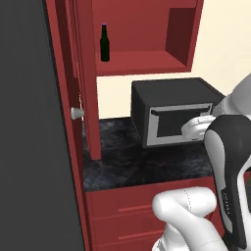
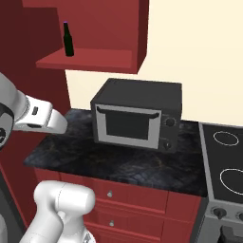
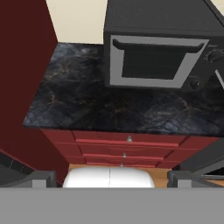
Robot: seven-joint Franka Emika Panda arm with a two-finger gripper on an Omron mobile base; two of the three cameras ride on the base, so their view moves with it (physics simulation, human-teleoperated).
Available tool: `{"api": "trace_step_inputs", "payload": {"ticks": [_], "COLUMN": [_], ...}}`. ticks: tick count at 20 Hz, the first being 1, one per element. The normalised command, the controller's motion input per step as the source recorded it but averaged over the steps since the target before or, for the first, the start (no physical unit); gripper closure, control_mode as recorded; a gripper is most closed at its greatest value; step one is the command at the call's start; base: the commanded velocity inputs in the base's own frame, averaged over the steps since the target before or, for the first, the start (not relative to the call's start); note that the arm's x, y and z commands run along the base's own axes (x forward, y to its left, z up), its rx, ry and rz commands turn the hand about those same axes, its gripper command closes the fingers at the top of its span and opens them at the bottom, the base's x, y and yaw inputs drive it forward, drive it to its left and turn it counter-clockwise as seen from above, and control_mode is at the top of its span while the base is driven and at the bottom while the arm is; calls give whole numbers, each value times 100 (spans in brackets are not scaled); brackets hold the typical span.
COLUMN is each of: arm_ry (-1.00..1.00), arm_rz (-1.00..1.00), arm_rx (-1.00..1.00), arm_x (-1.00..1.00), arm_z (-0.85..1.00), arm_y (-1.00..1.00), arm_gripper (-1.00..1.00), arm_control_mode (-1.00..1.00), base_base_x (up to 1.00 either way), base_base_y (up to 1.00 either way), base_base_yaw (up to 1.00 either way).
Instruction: Get the candle and the beer from the cabinet and move them to the dining counter.
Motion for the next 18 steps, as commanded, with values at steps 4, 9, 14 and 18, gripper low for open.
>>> {"api": "trace_step_inputs", "payload": {"ticks": [4, 9, 14, 18], "arm_ry": [0, 0, 0, 0], "arm_rz": [0, 0, 0, 0], "arm_rx": [0, 0, 0, 0], "arm_x": [0, 0, 0, 0], "arm_z": [0, 0, 0, 0], "arm_y": [0, 0, 0, 0], "arm_gripper": [-100, -100, -100, -100], "arm_control_mode": [100, 100, 100, 100], "base_base_x": [18, 39, 51, 45], "base_base_y": [-38, -37, -32, -15], "base_base_yaw": [-7, 0, 1, 0]}}
